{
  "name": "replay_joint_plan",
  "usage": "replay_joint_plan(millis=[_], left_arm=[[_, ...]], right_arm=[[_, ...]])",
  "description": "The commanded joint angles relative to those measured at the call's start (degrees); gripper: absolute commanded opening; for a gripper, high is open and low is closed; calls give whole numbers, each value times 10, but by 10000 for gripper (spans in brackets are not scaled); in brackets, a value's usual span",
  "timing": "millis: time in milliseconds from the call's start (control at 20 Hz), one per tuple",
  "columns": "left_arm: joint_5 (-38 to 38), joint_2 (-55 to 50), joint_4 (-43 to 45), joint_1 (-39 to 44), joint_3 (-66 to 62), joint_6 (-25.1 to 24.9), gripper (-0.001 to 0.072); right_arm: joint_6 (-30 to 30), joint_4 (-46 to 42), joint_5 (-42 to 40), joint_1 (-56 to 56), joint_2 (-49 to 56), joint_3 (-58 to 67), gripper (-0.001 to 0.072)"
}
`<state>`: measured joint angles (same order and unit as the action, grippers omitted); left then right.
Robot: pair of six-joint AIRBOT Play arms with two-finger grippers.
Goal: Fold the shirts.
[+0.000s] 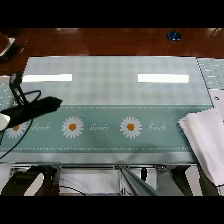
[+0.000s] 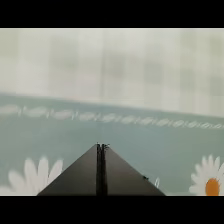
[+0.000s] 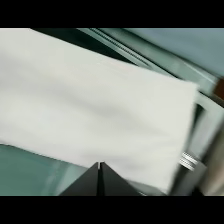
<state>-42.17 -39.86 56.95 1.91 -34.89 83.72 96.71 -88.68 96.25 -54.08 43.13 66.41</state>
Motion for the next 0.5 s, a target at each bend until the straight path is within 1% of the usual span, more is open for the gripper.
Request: replay_joint_plan(millis=[0,50,100,150,250,350,400,450], left_arm=[[-16,-53,0,7,-149,-21,17],[-33,-82,0,17,-214,-21,17],[-50,-110,0,35,-270,-21,17],[-70,-140,0,59,-319,-23,17],[-100,-183,16,116,-364,-23,17],[-109,-208,67,173,-348,-9,17],[-109,-219,103,196,-326,16,17],[-107,-228,135,210,-301,41,18]], right_arm=[[-45,387,-166,21,63,90,19],[-84,452,-233,64,63,91,19],[-107,458,-283,133,63,91,19],[-110,420,-308,208,68,91,19],[-104,288,-313,389,99,89,19],[-87,144,-309,554,145,71,19],[-55,71,-315,618,171,56,19],[-7,-5,-323,668,203,39,19]])
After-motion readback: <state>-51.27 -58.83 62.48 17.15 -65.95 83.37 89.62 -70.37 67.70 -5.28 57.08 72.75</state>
